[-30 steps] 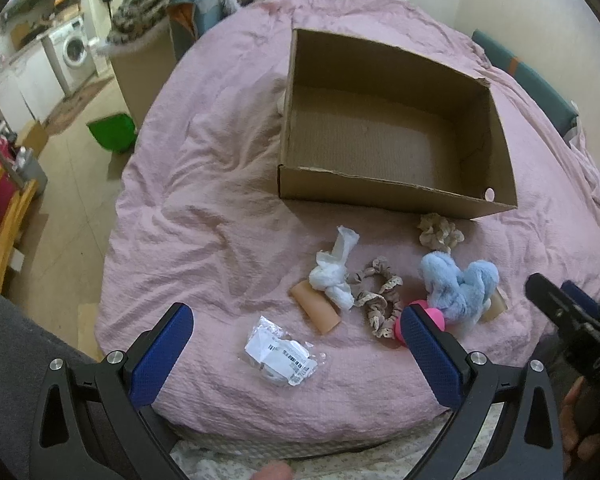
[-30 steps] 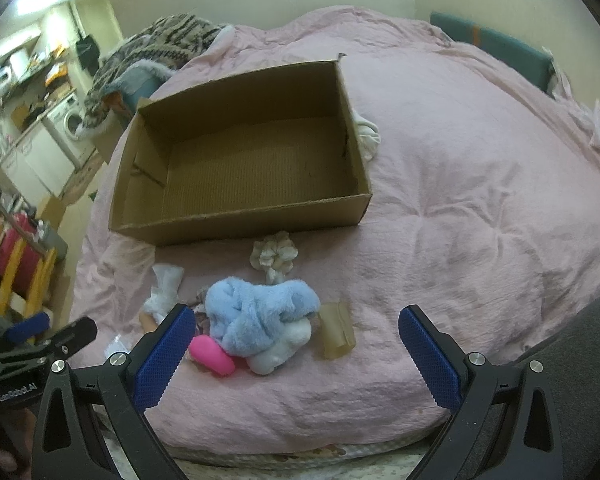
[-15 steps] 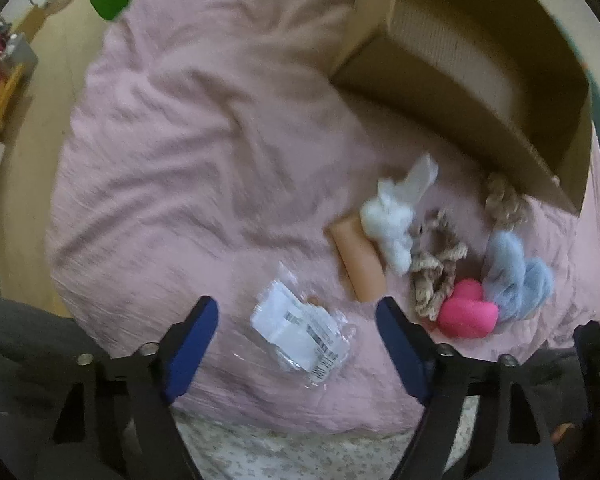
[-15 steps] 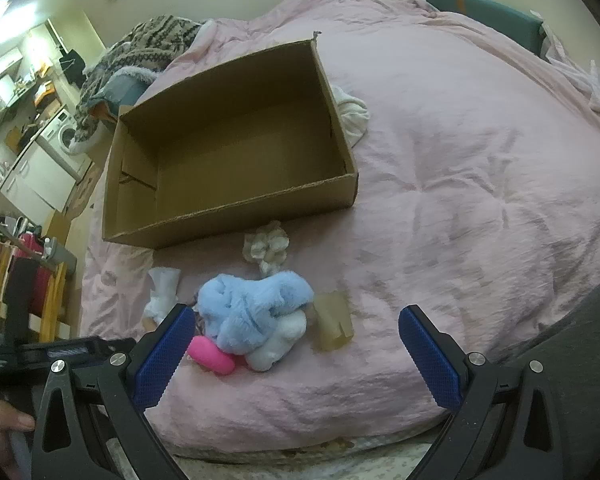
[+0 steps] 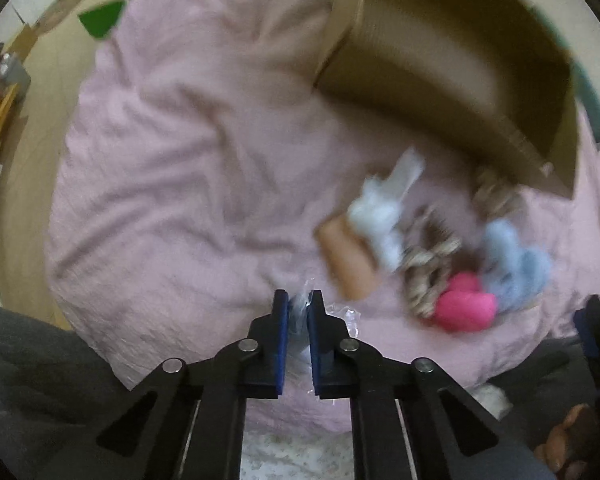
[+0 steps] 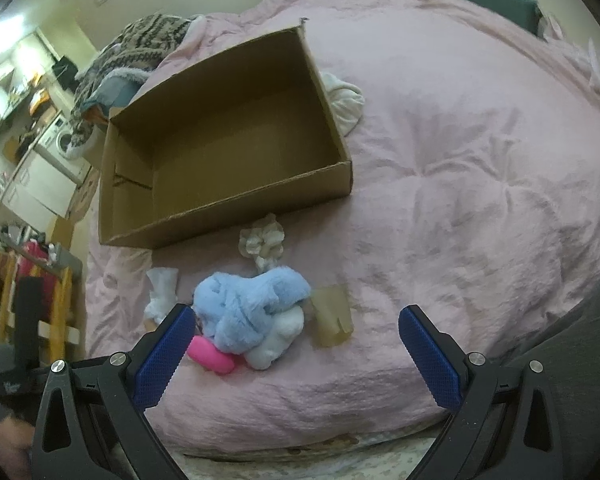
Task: Organize soft objects
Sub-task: 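Grasp the clear plastic bag with the left gripper while the right gripper grasps the tan tube, then carry both items into the box and open both grippers to release them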
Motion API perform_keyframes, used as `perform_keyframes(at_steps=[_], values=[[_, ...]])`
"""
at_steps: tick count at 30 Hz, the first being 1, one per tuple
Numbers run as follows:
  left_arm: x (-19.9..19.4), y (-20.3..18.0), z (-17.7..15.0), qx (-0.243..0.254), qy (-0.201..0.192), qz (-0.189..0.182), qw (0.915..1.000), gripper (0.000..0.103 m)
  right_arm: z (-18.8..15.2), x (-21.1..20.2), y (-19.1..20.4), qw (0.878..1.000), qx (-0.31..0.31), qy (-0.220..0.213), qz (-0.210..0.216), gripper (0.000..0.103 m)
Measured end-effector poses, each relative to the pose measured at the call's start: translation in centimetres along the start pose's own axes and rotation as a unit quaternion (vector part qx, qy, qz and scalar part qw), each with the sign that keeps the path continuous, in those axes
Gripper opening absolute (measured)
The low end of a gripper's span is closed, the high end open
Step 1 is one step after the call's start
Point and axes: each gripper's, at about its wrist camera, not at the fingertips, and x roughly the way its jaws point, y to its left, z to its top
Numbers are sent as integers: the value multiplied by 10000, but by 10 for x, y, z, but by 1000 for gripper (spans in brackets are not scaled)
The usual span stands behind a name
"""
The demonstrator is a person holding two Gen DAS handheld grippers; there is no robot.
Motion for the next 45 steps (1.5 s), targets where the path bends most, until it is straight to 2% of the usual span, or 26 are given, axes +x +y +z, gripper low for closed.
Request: perform_keyframes(at_steps=[2, 4, 5, 7, 9, 12, 15, 18, 23, 24, 25, 32, 37, 41, 45], values=[[-22, -1, 0, 137, -471, 76, 9988, 9, 8, 1, -10, 9995, 244, 97, 155, 103], [-37, -1, 0, 200, -784, 80, 9967, 9, 17, 3, -21, 9987, 466, 149, 136, 103], [-42, 1, 0, 208, -869, 64, 9960, 8, 20, 5, -26, 9980, 585, 188, 142, 99], [-43, 0, -2, 237, -974, 58, 9949, 8, 27, 14, -35, 9952, 850, 401, 254, 84], [-39, -7, -1, 225, -956, 30, 9952, 8, 30, 27, -45, 9909, 1134, 647, 326, 79], [-35, -12, -3, 243, -907, 9, 9956, 8, 28, 46, -53, 9862, 1334, 973, 147, 60], [-28, -18, 2, 247, -906, 17, 9956, 8, 21, 64, -55, 9806, 1408, 1347, 218, 58], [-27, -22, 3, 262, -876, 24, 9958, 8, 16, 76, -48, 9796, 1270, 1536, 243, 57], [-22, -26, 3, 330, -840, 36, 9959, 8, 11, 85, -40, 9798, 1099, 1666, 149, 27], [-22, -27, 3, 334, -846, 42, 9958, 8, 10, 86, -41, 9793, 1120, 1676, 175, 18], [-22, -27, 3, 332, -842, 46, 9959, 8, 11, 82, -39, 9791, 1126, 1683, 188, 16], [-32, -21, 5, 226, -905, -5, 9956, 8, 17, 54, -33, 9865, 1053, 1213, 310, 14], [-58, -26, 19, 317, -1236, -149, 9917, 8, 35, 30, -29, 9914, 883, 749, 604, 14], [-77, -42, 41, 594, -1620, -90, 9850, 8, 58, 14, -22, 9936, 687, 379, 814, 14], [-82, -59, 64, 799, -1810, -92, 9802, 8, 80, 5, -9, 9941, 473, 19, 974, 14]])
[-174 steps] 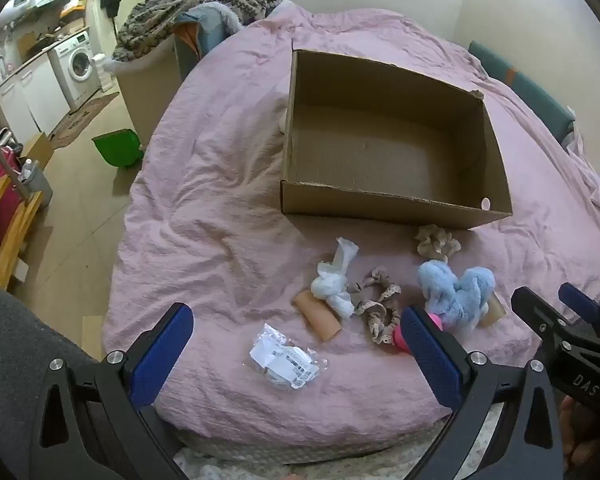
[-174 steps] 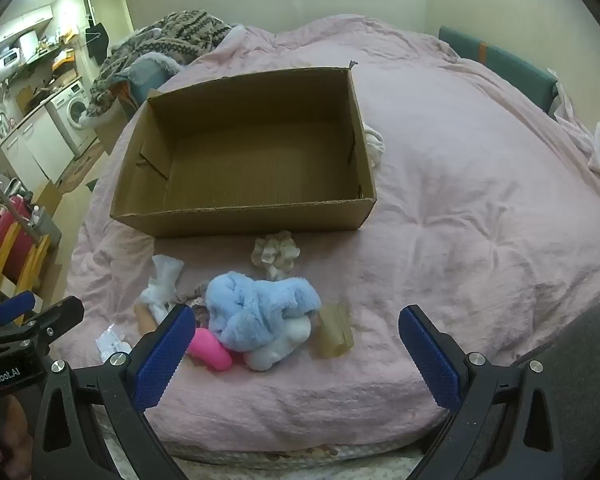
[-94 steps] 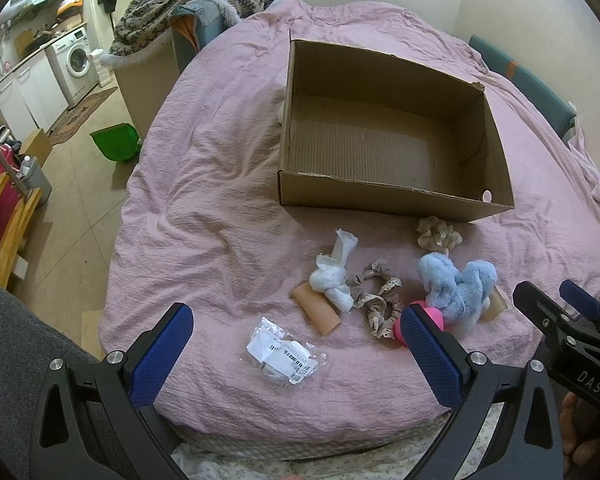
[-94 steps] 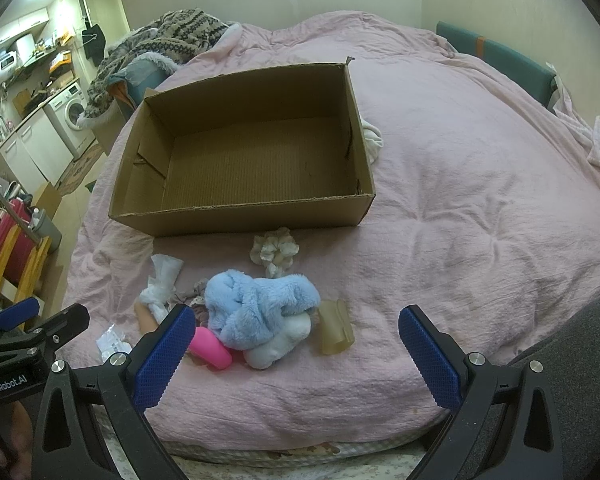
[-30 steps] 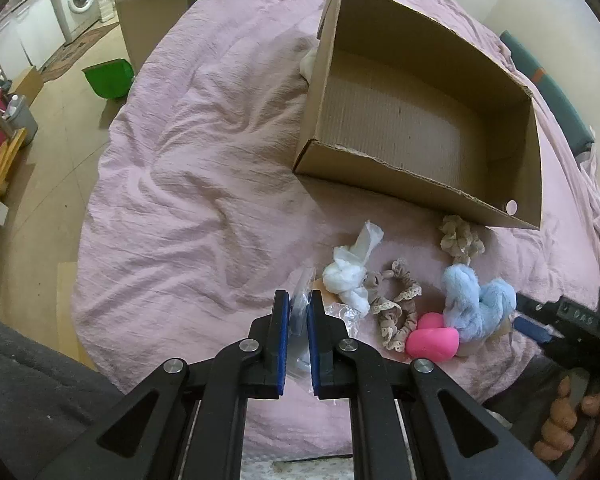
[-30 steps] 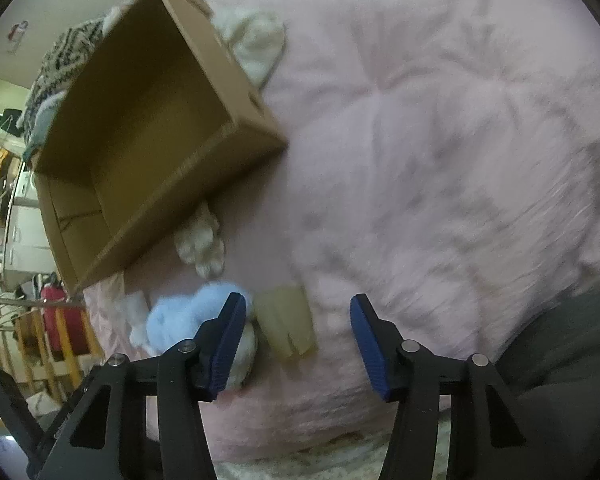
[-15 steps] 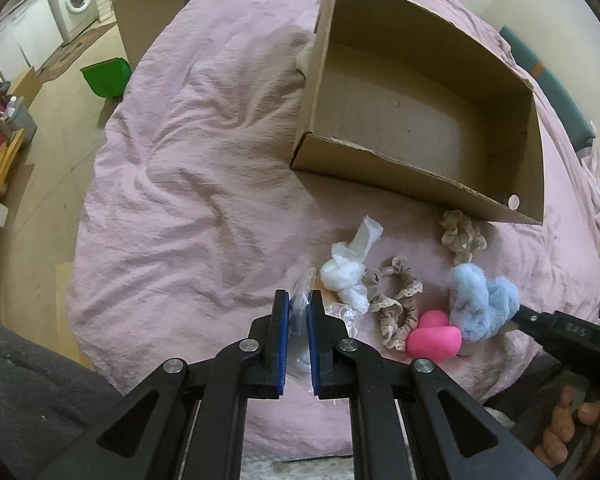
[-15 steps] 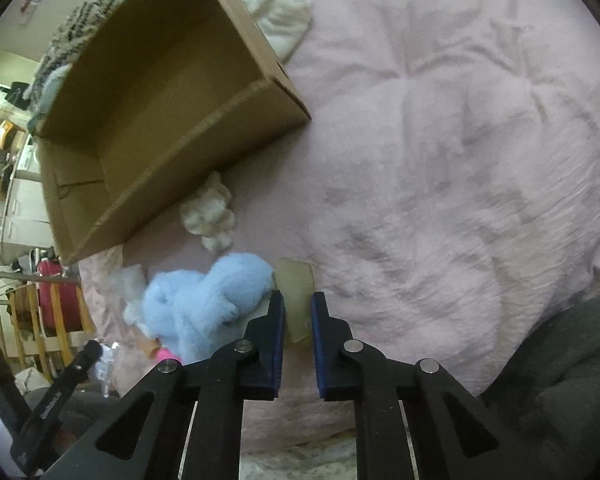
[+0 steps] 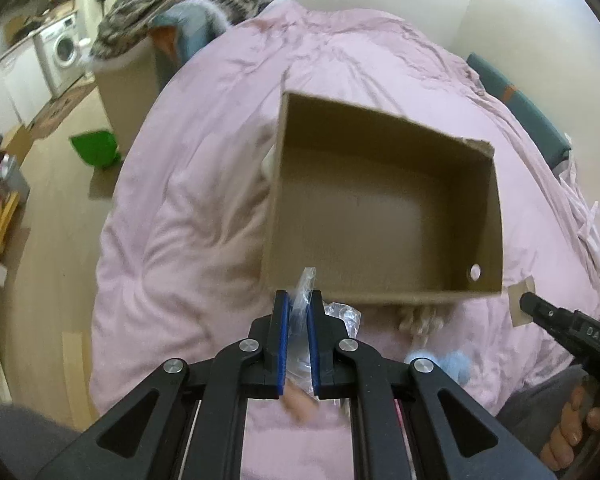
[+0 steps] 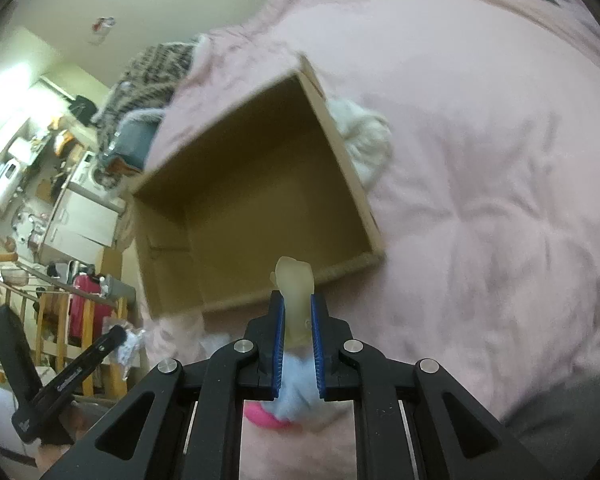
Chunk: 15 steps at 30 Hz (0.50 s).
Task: Organize soft objects
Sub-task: 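Carry both items into the box and open both grippers to release them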
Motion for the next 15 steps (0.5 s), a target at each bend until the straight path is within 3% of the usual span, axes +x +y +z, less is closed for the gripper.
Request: perform_keyframes(at_steps=[9, 12, 15], values=[[33, -33, 45, 383, -548, -16, 9978, 8, 38, 24, 39, 9961, -759, -438, 41, 14], [48, -36, 45, 408, -543, -59, 9977, 8, 43, 41, 47, 9934, -1041, -465, -86, 14], [61, -42, 37, 734, -679, 41, 9950, 8, 41, 55, 48, 9923, -1170, -408, -3, 14]])
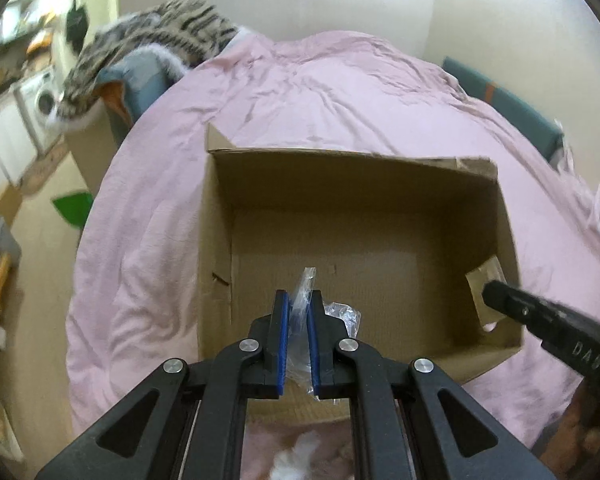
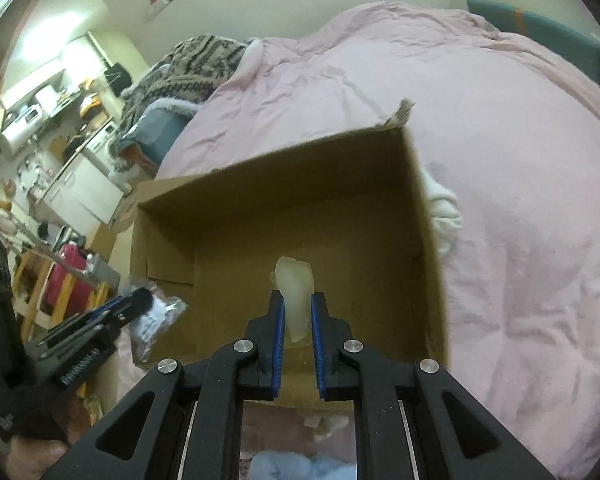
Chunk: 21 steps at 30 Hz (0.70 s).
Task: Organize soft objects
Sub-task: 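Carry both items into the box and open both grippers to release them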
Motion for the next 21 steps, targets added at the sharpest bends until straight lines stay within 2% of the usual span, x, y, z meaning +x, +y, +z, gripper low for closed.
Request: perform_keyframes(at_steps=[3, 8, 15, 21], values=[[17, 4, -4, -62, 140, 53, 9999, 8, -8, 13, 0, 9998, -93, 130, -128, 14], [31, 9, -7, -53, 148, 269, 9995, 9, -21, 28, -5, 9984, -52, 404, -388, 14], [30, -3, -15, 186, 50, 224, 9996, 9, -27, 46, -11, 9956, -2, 680, -642, 15], [30, -10, -20, 448, 0, 306, 9985, 9, -28, 52, -9, 9942, -23, 816, -693, 15]])
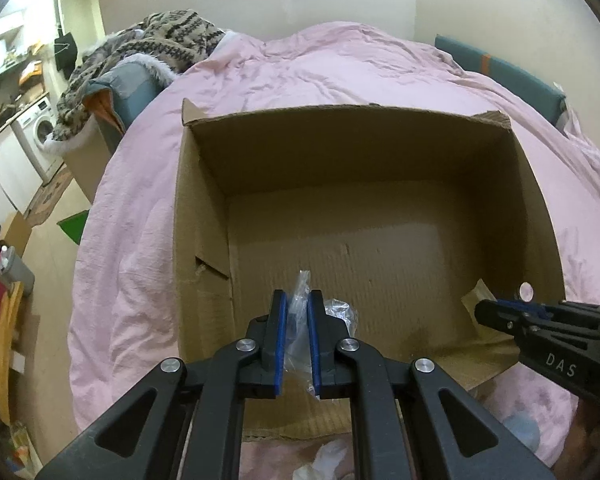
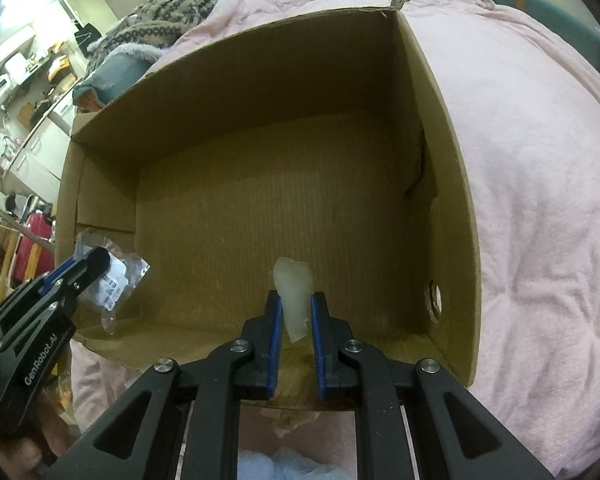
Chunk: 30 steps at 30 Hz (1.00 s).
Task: Organize soft objects
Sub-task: 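Carry both items into the box and open both grippers to release them, then move both open grippers back toward the pile of soft items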
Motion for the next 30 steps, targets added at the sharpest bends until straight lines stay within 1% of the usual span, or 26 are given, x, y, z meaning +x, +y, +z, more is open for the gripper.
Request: perform_keyframes(at_steps=[5, 8, 10, 12, 13, 15, 16, 17, 18, 20, 23, 24, 25, 26, 27, 30], values=[[-1, -3, -2, -4, 46, 4, 10000, 10, 1, -1, 2, 10000, 34, -1, 41, 15], [-2, -1, -2, -86, 69, -157, 9998, 12, 0, -2, -1, 10000, 36, -17, 49, 15], [-3, -1, -2, -97, 76, -144, 9998, 19, 1, -2, -2, 10000, 47, -19, 71, 16], [-4, -1, -2, -127, 41, -122, 9998, 31, 0, -2, -2, 9999, 46, -19, 88, 16], [-5, -1, -2, -133, 22, -106, 9999, 35, 0, -2, -3, 9999, 43, -17, 90, 16], [-8, -1, -2, -139, -33, -70, 9999, 50, 0, -3, -4, 9999, 52, -19, 99, 16], [-9, 0, -2, -145, -75, -57, 9998, 53, 0, -3, -3, 9999, 61, -23, 113, 17], [-11, 0, -1, -148, -115, -47, 9998, 59, 1, -4, -4, 9999, 74, -30, 136, 17], [-12, 0, -1, -151, -129, -39, 9998, 63, 1, -4, -4, 9998, 86, -45, 163, 18], [-15, 1, 0, -195, -158, -83, 9996, 63, 1, -7, -5, 9996, 98, -97, 229, 20], [-17, 5, 1, -292, -158, -131, 9994, 64, 1, -12, -5, 9993, 122, -206, 296, 29], [-17, 6, 1, -328, -160, -132, 9992, 64, 2, -14, -5, 9991, 130, -250, 326, 37], [-18, 8, 2, -363, -162, -132, 9991, 64, 3, -17, -4, 9989, 139, -288, 355, 57], [-18, 9, 2, -410, -162, -137, 9989, 64, 4, -19, -4, 9986, 156, -341, 368, 67], [-19, 10, 3, -445, -158, -147, 9988, 64, 5, -24, -4, 9981, 178, -453, 388, 74], [-20, 15, 3, -549, -127, -170, 9983, 65, 6, -34, -2, 9968, 139, -662, 415, 74]])
